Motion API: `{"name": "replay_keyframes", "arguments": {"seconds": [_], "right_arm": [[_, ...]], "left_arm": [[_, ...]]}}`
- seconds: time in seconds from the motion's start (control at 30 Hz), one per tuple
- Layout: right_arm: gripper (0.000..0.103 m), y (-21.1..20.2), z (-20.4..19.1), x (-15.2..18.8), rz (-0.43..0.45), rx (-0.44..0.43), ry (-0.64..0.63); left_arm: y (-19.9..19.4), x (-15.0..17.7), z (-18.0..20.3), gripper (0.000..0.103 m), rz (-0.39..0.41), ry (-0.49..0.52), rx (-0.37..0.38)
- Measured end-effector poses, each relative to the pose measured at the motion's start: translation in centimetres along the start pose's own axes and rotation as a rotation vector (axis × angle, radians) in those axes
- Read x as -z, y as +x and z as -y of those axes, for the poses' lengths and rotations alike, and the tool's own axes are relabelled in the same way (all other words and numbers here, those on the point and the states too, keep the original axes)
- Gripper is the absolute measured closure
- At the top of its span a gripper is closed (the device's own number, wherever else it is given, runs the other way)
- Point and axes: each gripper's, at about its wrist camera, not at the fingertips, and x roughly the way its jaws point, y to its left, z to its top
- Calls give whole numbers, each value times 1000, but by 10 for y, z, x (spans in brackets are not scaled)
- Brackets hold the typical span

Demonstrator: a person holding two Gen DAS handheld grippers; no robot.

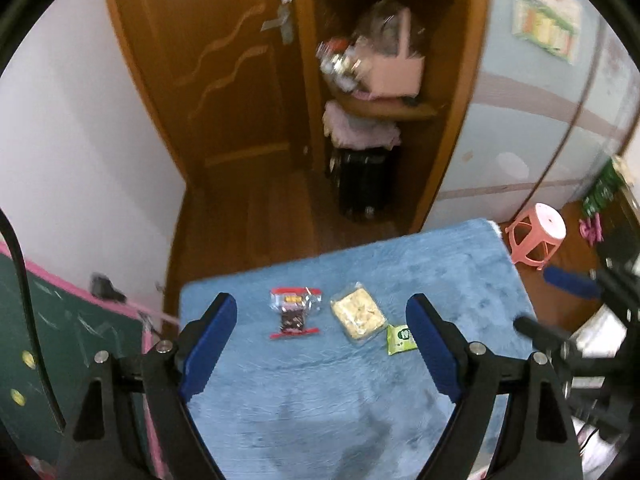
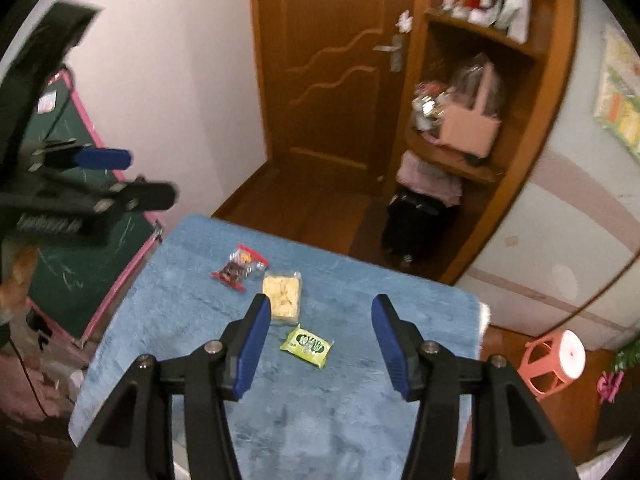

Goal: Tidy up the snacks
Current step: 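Reach the left tool to the clear puffed-snack bag while right tool reaches the green pack, then grasp the puffed-snack bag with left tool while right tool grasps the green pack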

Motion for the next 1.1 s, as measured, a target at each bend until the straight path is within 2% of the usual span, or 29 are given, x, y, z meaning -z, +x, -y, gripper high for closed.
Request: {"name": "replay_keyframes", "arguments": {"seconds": [0.2,0.33,0.53,0.67,0.73,0.8,0.83,0.87,0.93,1.1], "right_arm": [[50,90,10,31,-129,-72,-43],[50,133,4,51,-183,-103,-102],[50,185,-15,71,-241,-105,-273],[50,210,-21,81,-277,-112,-346],[45,217,-19,83,-266,-113,-334],[46,220,-15,82,-268,-139,-284],[56,220,-14,82,-270,-156,-261],[55,220,-12,84,-279,-177,-243],[56,215,-12,87,-279,-170,-225],[56,196,-16,104,-294,-163,-203]], "left_arm": [[118,6,6,17,-181,-73,3],[187,21,21,17,-294,-107,3],[253,37,44,17,-403,-95,4],[280,45,52,17,-454,-73,-2],[290,49,51,17,-476,-84,6],[296,54,46,17,-483,-115,35],[298,57,43,20,-486,-134,55],[298,60,40,24,-488,-150,81],[292,65,37,42,-479,-167,129],[262,87,36,44,-462,-116,110]]}}
